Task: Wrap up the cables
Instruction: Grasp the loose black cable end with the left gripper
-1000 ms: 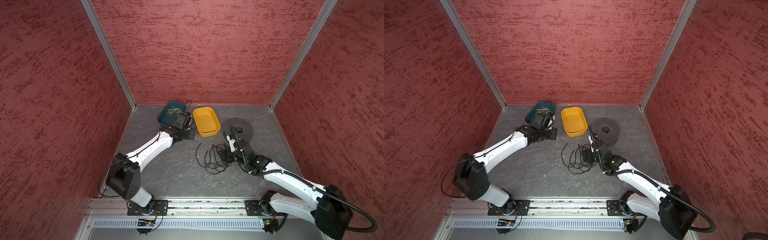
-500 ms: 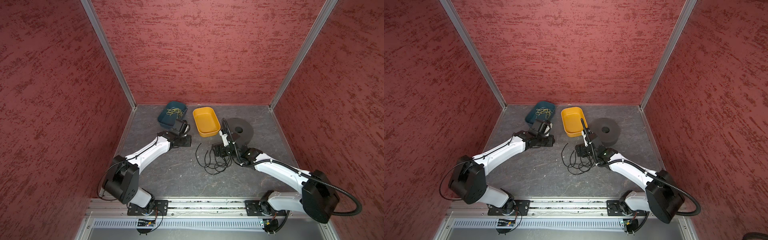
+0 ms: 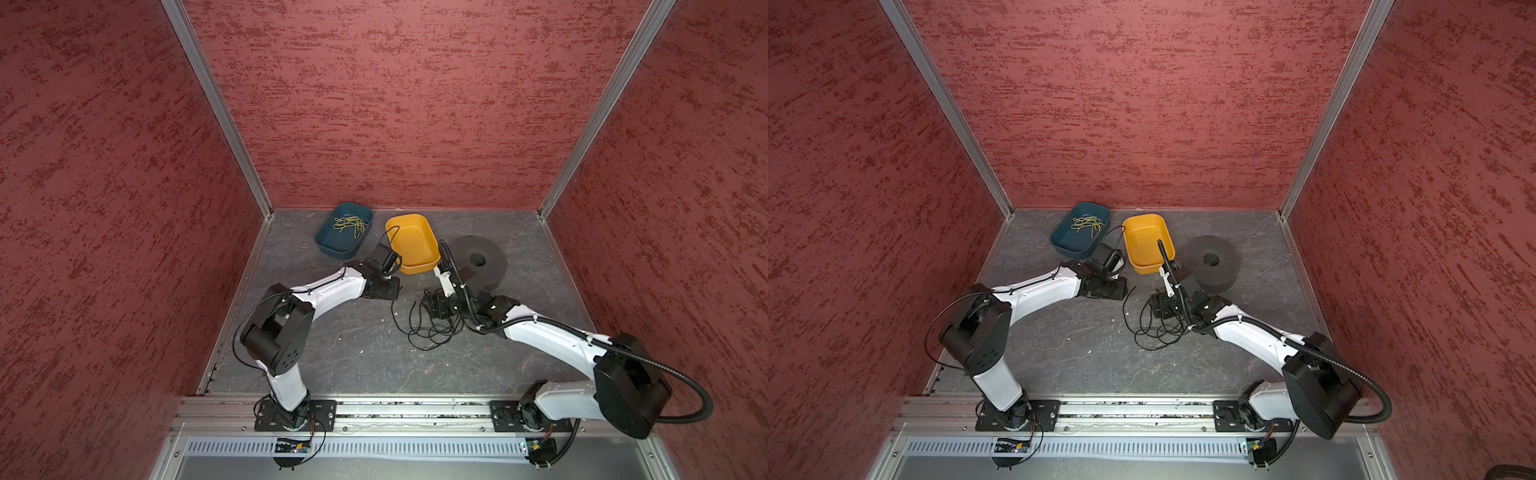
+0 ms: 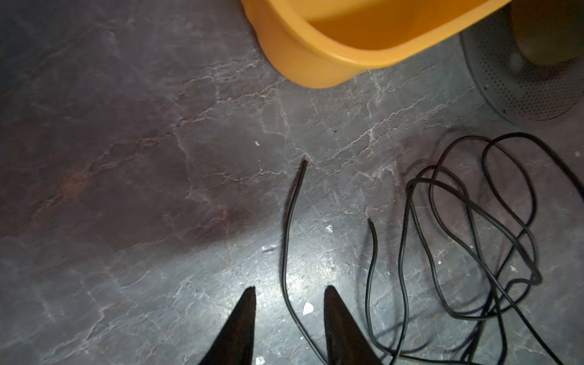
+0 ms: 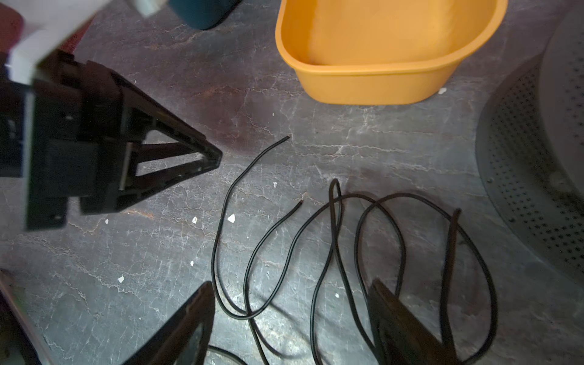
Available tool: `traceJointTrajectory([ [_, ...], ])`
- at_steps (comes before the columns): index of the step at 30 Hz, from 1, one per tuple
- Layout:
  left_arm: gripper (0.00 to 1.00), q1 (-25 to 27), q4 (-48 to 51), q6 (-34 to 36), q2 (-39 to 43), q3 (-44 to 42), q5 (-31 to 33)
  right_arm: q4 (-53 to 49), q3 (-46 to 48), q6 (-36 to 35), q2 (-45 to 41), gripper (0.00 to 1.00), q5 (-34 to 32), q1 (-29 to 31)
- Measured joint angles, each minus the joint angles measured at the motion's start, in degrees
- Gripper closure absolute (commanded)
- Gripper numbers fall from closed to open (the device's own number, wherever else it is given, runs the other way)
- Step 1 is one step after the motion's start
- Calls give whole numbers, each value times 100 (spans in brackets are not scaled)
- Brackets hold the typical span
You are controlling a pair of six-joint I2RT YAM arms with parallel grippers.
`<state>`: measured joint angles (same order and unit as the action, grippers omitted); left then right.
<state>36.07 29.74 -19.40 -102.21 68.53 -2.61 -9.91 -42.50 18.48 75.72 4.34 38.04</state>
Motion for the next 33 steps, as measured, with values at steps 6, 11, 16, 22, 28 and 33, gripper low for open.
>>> traceJointTrajectory([
  [6,68,153,144,125,-557,389,221,-20,197,61,-291,23,-13,0],
  [11,68,144,267,229,-778,538,470,-24,317,72,-468,23,-61,0],
  [16,70,144,310,323,-925,664,605,-24,365,83,-492,23,-72,0],
  [22,74,142,267,387,-1185,804,601,-26,420,103,-525,23,-81,0],
  [28,85,120,234,433,-1298,927,597,-42,448,114,-625,23,-103,0],
  [33,93,122,245,468,-1298,927,662,-42,455,118,-629,23,-114,0],
])
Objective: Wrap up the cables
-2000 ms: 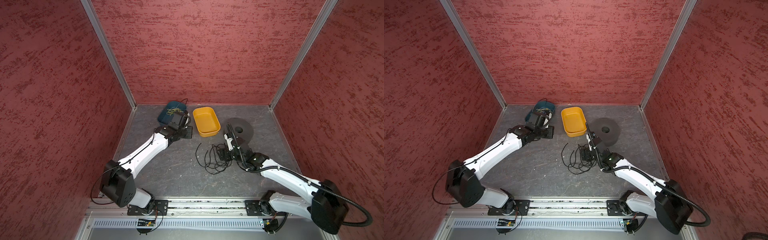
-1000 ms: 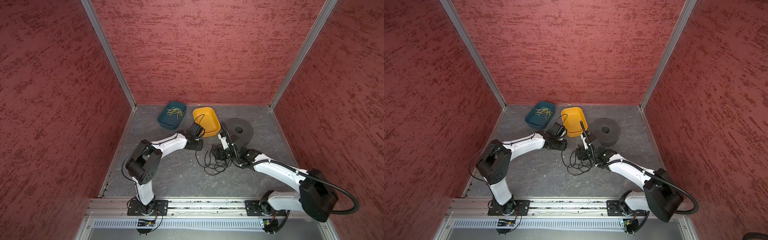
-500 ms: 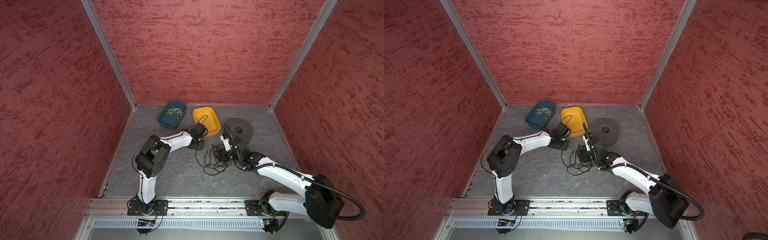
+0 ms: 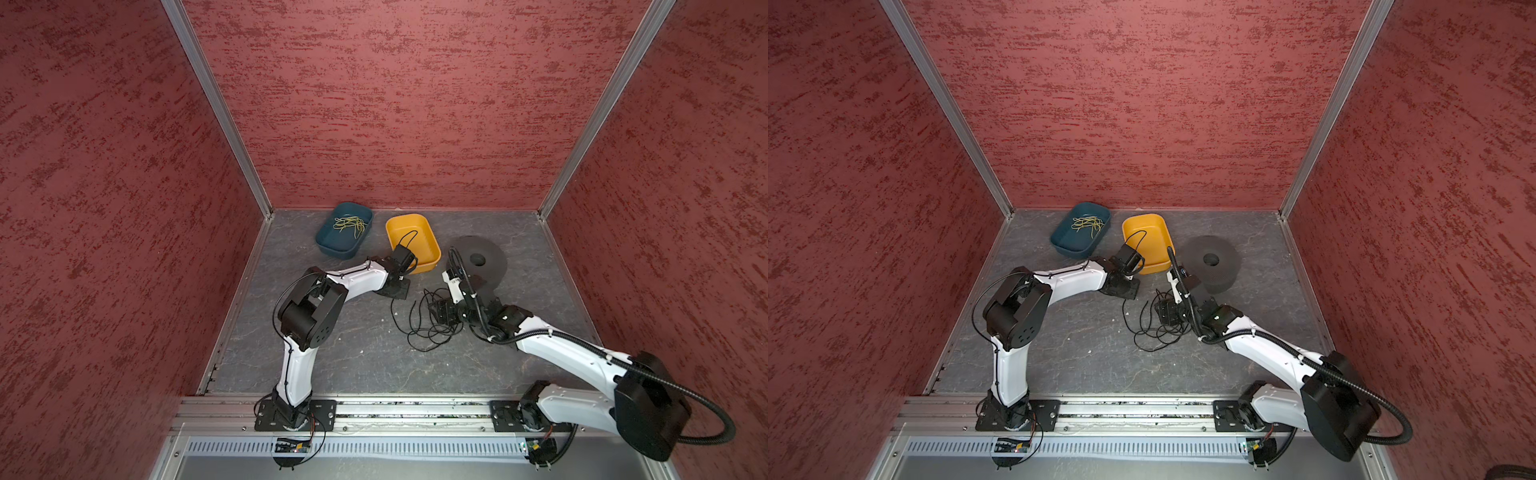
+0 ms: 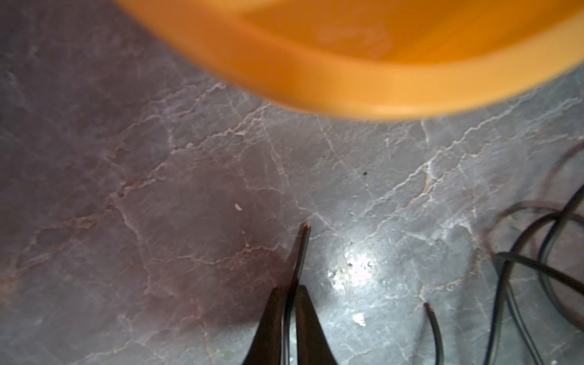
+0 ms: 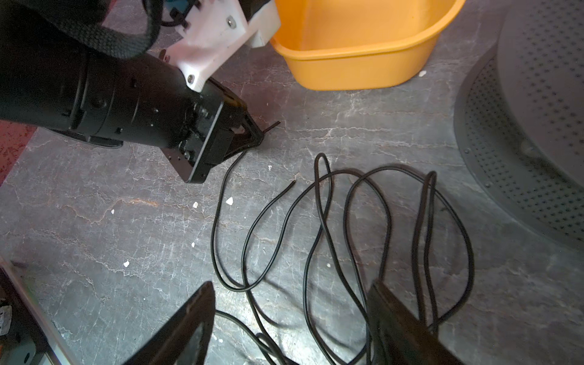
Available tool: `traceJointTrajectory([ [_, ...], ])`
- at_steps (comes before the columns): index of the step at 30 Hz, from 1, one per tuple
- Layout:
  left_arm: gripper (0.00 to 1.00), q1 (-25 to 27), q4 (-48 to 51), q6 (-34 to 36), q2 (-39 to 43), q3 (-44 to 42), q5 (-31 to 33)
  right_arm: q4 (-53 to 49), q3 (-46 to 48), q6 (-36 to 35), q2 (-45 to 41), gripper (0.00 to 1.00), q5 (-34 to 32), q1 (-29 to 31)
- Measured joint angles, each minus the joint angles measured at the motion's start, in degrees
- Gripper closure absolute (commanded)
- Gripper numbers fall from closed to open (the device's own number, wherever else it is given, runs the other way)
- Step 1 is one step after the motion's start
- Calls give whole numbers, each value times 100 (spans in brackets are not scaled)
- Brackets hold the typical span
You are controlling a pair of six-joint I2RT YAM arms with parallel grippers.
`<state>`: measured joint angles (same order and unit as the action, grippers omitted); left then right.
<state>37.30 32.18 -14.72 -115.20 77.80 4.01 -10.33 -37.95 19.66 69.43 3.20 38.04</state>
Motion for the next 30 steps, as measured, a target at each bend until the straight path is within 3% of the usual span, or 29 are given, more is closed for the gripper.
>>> traceJointTrajectory([
  [11,100,-2,164,66,90,-61,319,11,-2,-15,157,24,26,0],
  [21,100,-389,516,122,1532,-238,114,254,-372,-291,688,24,577,155],
  [30,100,-514,798,129,2247,-214,-297,1300,-940,-483,1390,26,1300,514],
])
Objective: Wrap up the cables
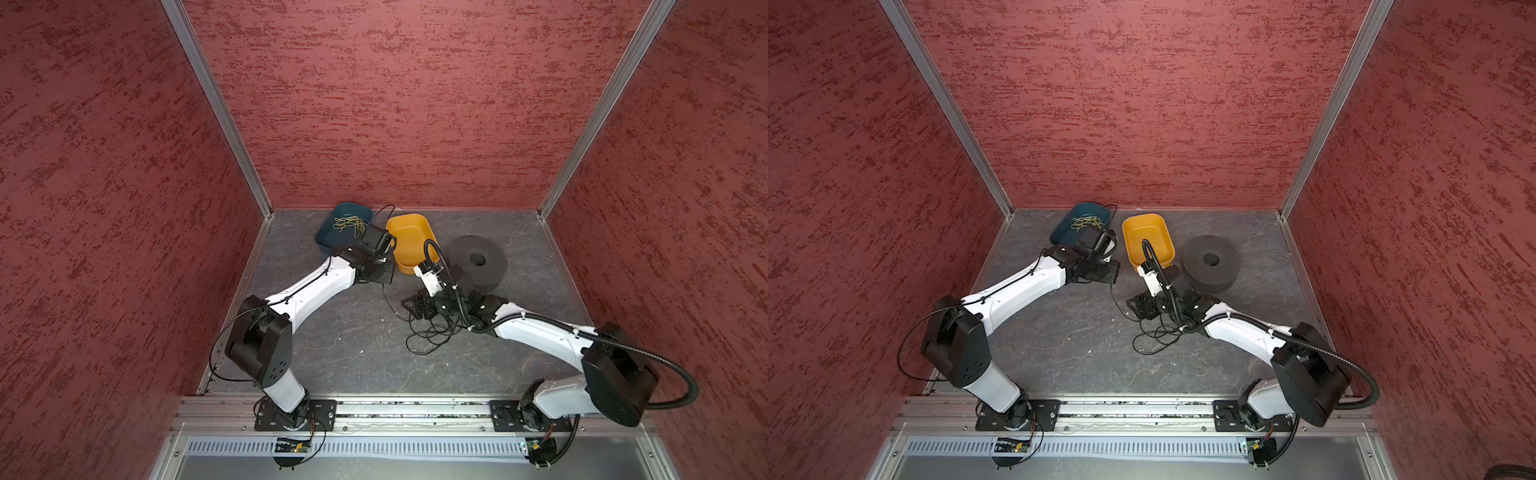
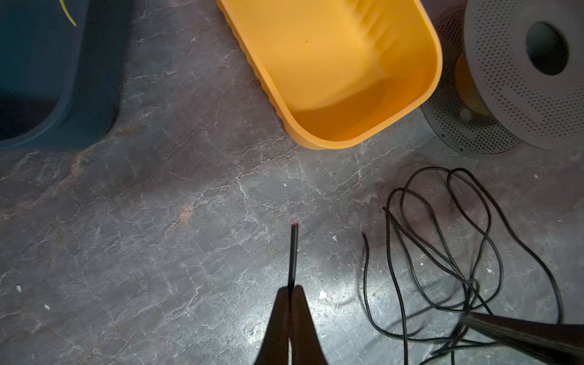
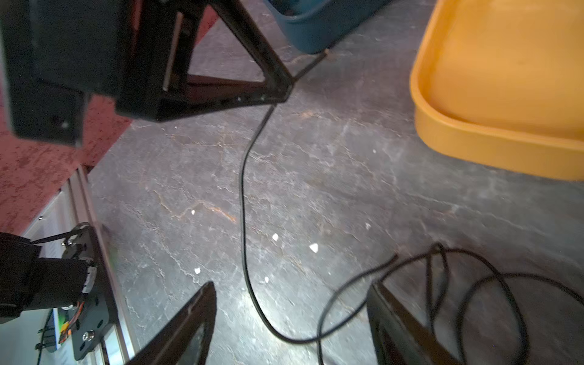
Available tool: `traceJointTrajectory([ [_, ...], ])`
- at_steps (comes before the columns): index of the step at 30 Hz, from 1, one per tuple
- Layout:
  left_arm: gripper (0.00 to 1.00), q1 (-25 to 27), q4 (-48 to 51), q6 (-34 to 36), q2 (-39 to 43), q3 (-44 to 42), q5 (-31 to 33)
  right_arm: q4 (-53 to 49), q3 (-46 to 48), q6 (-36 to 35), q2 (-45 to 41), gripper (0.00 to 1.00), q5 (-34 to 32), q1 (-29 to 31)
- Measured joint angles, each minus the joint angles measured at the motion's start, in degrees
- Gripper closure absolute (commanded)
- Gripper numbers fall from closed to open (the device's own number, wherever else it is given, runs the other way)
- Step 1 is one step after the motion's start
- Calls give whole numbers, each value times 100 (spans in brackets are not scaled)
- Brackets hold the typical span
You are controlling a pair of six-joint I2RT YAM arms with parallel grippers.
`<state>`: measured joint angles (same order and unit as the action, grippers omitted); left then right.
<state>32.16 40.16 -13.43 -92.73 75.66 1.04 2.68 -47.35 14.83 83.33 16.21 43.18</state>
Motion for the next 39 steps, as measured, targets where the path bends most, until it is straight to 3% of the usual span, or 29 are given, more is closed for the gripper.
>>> traceJointTrajectory([
  [8,100,-155,101,-24,328,0,-234,861,-634,131,1088,39,566,310],
  [10,100,-212,103,-24,363,0,-260,997,-669,186,1239,54,623,369],
  [14,100,-306,103,-26,428,-2,-317,1154,-693,304,1445,100,658,446],
  [17,98,-389,79,-48,503,-39,-402,1202,-693,428,1471,100,588,470],
  [23,42,-662,-127,-192,763,-483,-654,1307,-662,404,1381,100,396,474],
  [25,34,-752,-179,-299,892,-686,-767,1320,-656,376,1318,100,299,474],
  [31,30,-999,-616,-625,1438,-1300,-1425,1360,-656,236,1200,100,144,474],
  [39,39,-1132,-1547,-1266,1502,-1882,-2461,1381,-656,116,1202,100,111,474],
])
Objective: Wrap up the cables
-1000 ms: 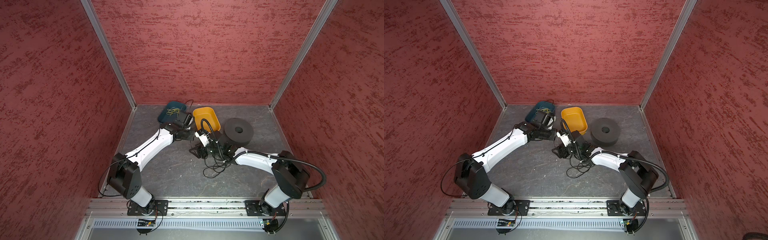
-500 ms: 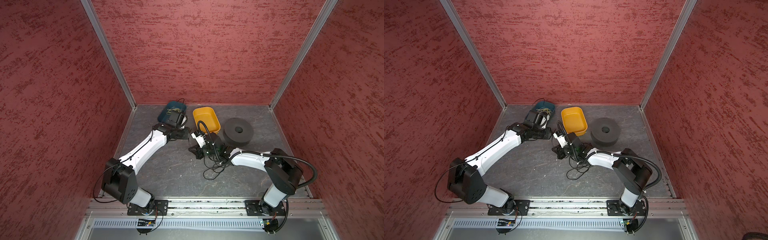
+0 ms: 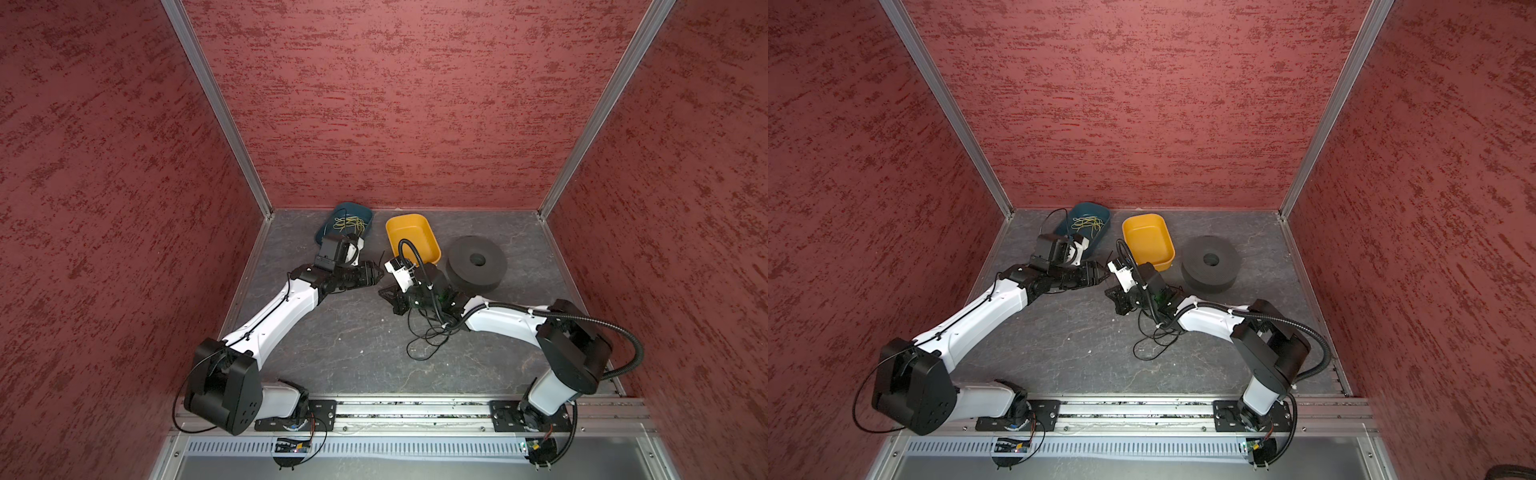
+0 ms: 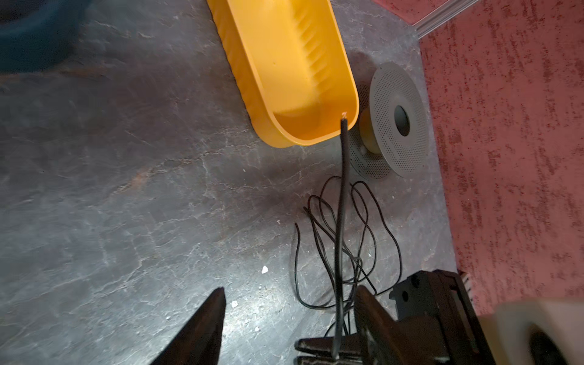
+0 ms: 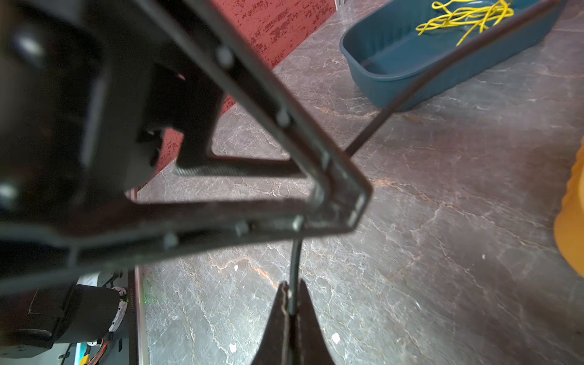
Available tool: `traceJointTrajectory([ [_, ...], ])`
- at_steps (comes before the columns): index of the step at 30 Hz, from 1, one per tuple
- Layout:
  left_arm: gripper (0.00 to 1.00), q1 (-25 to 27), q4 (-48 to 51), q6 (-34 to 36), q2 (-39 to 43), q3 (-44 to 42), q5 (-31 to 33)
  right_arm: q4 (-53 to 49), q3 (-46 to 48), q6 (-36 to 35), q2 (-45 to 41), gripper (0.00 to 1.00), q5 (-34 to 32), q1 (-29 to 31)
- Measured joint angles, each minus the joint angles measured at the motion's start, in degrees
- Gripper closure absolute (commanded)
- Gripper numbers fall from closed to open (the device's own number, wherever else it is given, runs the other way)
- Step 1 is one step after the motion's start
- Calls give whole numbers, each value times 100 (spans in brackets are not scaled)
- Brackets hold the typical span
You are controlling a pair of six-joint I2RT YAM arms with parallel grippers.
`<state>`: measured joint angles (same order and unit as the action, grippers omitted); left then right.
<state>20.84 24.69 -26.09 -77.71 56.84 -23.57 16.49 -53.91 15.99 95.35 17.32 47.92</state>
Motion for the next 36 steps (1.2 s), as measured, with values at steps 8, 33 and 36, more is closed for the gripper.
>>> traceJointTrajectory([
  [8,76,0,-573,-350,-254,-61,-369,-2,-4,-103,2,100,-13,83],
  [33,100,-612,-55,116,116,1296,44,-1541,514,133,-1733,45,-901,111],
  [36,100,-610,31,151,122,1499,138,-1720,643,199,-1635,47,-876,116],
])
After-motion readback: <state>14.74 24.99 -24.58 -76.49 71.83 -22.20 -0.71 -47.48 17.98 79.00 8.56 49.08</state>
